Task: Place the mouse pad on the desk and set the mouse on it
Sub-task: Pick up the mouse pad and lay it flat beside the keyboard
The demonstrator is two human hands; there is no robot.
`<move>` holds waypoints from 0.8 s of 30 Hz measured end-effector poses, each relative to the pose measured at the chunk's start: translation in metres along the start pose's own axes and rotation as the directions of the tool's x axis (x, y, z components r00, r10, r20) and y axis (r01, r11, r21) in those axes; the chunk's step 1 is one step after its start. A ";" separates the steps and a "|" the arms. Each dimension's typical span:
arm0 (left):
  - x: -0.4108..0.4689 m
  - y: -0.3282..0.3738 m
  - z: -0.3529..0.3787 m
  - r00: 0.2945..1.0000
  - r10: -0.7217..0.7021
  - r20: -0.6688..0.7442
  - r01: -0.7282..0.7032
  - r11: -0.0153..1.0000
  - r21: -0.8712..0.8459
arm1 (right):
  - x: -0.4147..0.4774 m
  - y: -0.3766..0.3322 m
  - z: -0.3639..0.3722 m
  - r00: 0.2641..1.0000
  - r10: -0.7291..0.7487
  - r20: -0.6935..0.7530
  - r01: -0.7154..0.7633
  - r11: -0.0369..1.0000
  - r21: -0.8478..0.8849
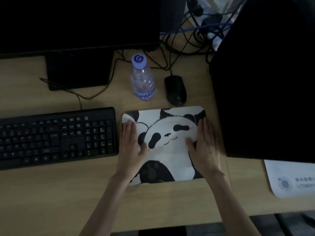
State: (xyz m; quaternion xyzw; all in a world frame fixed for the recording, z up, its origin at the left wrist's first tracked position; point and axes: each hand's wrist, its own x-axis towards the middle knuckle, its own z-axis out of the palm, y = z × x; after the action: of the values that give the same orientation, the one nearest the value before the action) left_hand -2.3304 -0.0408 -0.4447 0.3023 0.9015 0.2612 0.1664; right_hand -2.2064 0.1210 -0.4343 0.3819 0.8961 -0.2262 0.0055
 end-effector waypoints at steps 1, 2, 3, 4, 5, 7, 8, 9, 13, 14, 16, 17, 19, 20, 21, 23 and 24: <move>-0.005 0.000 0.000 1.000 -0.007 0.002 0.007 1.000 -0.007 | -0.005 0.001 -0.001 1.000 0.009 0.002 -0.009 1.000 -0.005; -0.010 0.000 0.000 1.000 -0.011 0.003 0.011 1.000 -0.010 | -0.010 0.003 0.000 1.000 0.016 0.003 -0.016 1.000 -0.010; -0.016 0.000 0.000 1.000 -0.010 0.005 0.010 1.000 -0.009 | -0.015 0.004 0.000 1.000 0.021 0.001 -0.021 1.000 -0.013; -0.022 0.001 -0.001 1.000 -0.008 0.007 0.008 1.000 -0.001 | -0.021 0.007 0.001 1.000 0.024 -0.003 -0.024 1.000 -0.018; -0.029 0.000 0.000 1.000 -0.005 0.006 0.005 1.000 0.011 | -0.026 0.009 0.001 1.000 0.027 -0.009 -0.028 0.999 -0.030; -0.044 -0.001 0.000 1.000 0.005 0.004 -0.005 1.000 0.031 | -0.039 0.013 0.003 0.999 0.032 -0.024 -0.034 0.998 -0.058; -0.051 -0.001 0.000 1.000 0.007 0.004 -0.008 0.999 0.040 | -0.046 0.015 0.004 0.999 0.034 -0.028 -0.036 0.997 -0.065; -0.058 -0.003 0.002 1.000 0.011 0.004 -0.011 0.999 0.047 | -0.052 0.017 0.004 0.999 0.036 -0.028 -0.038 0.997 -0.069; -0.082 -0.008 0.006 1.000 0.017 -0.023 -0.017 1.000 0.000 | -0.078 0.023 0.006 0.998 0.053 -0.034 -0.055 0.997 -0.058; -0.086 -0.009 0.007 0.999 0.013 -0.038 -0.014 0.999 -0.036 | -0.083 0.025 0.006 0.998 0.053 -0.046 -0.055 0.997 -0.052; -0.092 -0.012 0.007 0.996 0.022 -0.084 -0.028 0.997 -0.067 | -0.092 0.028 0.007 0.997 0.050 -0.065 -0.053 0.998 -0.046; -0.094 -0.012 0.006 0.994 0.022 -0.106 -0.029 0.997 -0.068 | -0.096 0.029 0.006 0.996 0.054 -0.066 -0.057 0.997 -0.046; -0.099 -0.012 0.004 0.990 0.003 -0.142 -0.016 0.996 -0.085 | -0.103 0.033 0.006 0.996 0.061 -0.064 -0.064 0.997 -0.048; -0.101 -0.012 0.004 0.987 -0.005 -0.160 -0.010 0.995 -0.097 | -0.106 0.034 0.006 0.996 0.058 -0.065 -0.061 0.997 -0.053; -0.102 -0.012 0.004 0.984 -0.012 -0.179 -0.008 0.994 -0.108 | -0.109 0.036 0.006 0.996 0.051 -0.067 -0.055 0.997 -0.058; -0.105 -0.011 0.005 0.979 -0.022 -0.202 -0.004 0.991 -0.130 | -0.113 0.037 0.006 0.997 0.044 -0.066 -0.048 0.997 -0.061; -0.106 -0.010 0.005 0.978 -0.025 -0.207 -0.005 0.990 -0.141 | -0.114 0.038 0.006 0.997 0.046 -0.062 -0.050 0.997 -0.059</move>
State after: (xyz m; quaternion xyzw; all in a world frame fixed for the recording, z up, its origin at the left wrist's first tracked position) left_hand -2.2521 -0.1122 -0.4396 0.2564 0.8947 0.3536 0.0932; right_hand -2.1009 0.0641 -0.4336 0.4097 0.8928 -0.1871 -0.0048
